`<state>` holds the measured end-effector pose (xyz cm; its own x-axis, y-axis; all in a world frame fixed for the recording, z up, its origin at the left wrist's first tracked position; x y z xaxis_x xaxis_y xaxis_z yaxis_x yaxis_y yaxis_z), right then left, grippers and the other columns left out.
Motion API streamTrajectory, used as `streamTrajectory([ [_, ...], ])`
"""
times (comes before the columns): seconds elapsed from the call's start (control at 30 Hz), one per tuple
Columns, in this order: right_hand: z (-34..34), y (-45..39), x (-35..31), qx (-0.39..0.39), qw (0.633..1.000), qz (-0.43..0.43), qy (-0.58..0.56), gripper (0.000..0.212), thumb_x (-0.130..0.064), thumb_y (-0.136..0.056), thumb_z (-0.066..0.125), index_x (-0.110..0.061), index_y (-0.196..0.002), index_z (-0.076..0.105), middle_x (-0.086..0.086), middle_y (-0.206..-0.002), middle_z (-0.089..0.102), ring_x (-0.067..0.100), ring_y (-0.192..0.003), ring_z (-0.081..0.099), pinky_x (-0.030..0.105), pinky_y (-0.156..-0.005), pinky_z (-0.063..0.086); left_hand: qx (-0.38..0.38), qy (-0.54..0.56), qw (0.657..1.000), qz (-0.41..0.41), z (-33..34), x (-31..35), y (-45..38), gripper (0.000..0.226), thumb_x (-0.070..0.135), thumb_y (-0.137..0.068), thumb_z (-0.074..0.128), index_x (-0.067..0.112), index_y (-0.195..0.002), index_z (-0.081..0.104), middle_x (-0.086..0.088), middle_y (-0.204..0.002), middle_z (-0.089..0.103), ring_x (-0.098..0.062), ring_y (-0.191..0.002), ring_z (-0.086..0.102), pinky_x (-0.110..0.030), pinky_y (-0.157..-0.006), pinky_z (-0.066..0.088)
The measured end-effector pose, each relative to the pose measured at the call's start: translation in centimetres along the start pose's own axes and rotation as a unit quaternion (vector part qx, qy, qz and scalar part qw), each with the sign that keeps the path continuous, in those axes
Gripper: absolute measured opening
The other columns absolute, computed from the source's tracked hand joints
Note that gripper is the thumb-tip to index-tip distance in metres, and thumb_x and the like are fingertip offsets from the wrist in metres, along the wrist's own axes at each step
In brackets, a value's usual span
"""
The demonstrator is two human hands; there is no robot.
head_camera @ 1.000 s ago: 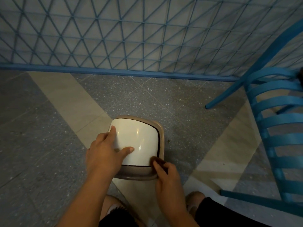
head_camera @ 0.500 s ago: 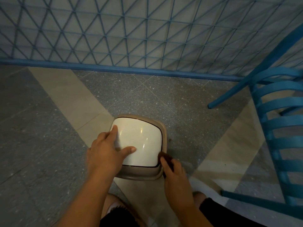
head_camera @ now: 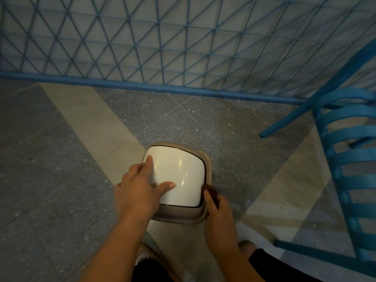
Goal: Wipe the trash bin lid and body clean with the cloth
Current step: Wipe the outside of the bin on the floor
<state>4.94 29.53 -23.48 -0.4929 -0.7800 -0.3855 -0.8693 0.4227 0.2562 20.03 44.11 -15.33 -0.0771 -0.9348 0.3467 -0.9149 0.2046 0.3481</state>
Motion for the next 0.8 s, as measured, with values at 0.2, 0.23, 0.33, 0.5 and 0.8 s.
streamTrajectory([
  [0.2, -1.1, 2.2, 0.2, 0.024, 0.982, 0.028, -0.183, 0.049, -0.009, -0.093, 0.043, -0.03, -0.136, 0.043, -0.004, -0.123, 0.042, 0.014, -0.11, 0.05, 0.008, -0.09, 0.032, 0.001, 0.024, 0.999, 0.031, 0.2, 0.2, -0.1, 0.092, 0.064, -0.077, 0.061, 0.037, -0.151, 0.014, 0.003, -0.151, 0.031, -0.023, -0.133, 0.034, -0.041, -0.106, 0.027],
  [0.23, -1.9, 1.9, 0.1, 0.049, 0.979, 0.032, -0.197, 0.048, -0.009, -0.092, 0.043, -0.03, -0.136, 0.044, -0.007, -0.119, 0.041, 0.012, -0.107, 0.05, 0.004, -0.087, 0.03, 0.008, 0.025, 0.999, 0.036, 0.1, 0.2, -0.1, 0.095, 0.065, -0.075, 0.062, 0.036, -0.151, 0.012, 0.003, -0.151, 0.031, -0.023, -0.133, 0.035, -0.042, -0.106, 0.026],
  [0.33, -3.5, 0.7, -0.2, 0.092, 0.969, 0.071, -0.22, 0.05, -0.011, -0.096, 0.044, -0.03, -0.142, 0.035, -0.006, -0.123, 0.036, 0.007, -0.111, 0.044, 0.014, -0.092, 0.031, 0.049, 0.019, 0.998, 0.018, -0.1, -0.2, 0.3, 0.101, 0.069, -0.068, 0.066, 0.03, -0.149, 0.021, 0.0, -0.148, 0.034, -0.024, -0.131, 0.037, -0.041, -0.105, 0.029],
  [0.5, -2.9, -1.4, -1.2, 0.055, 0.972, 0.09, -0.21, 0.048, -0.012, -0.095, 0.047, -0.024, -0.141, 0.039, 0.004, -0.132, 0.045, 0.019, -0.119, 0.048, 0.025, -0.099, 0.037, 0.051, 0.023, 0.998, -0.008, 0.3, 0.0, 0.6, 0.091, 0.069, -0.067, 0.065, 0.023, -0.141, 0.04, -0.001, -0.133, 0.049, -0.023, -0.121, 0.047, -0.038, -0.099, 0.037],
  [0.8, -2.4, 0.2, -7.0, 0.109, 0.971, -0.114, -0.179, 0.045, -0.018, -0.092, 0.033, -0.023, -0.134, 0.049, -0.001, -0.13, 0.048, 0.013, -0.119, 0.045, 0.027, -0.101, 0.041, 0.034, -0.011, 0.999, 0.009, -0.3, -0.1, 0.5, 0.083, 0.064, -0.076, 0.063, 0.029, -0.145, 0.034, 0.002, -0.132, 0.048, -0.02, -0.12, 0.047, -0.035, -0.098, 0.032],
])
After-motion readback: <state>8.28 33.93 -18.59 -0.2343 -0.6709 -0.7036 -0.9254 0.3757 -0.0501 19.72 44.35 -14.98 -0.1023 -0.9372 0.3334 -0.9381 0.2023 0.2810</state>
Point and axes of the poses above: each hand's wrist, its own y-axis away from the middle knuckle, its own z-axis out of the palm, x = y × z, the point moved 3 cm from there along -y, towards the middle knuckle
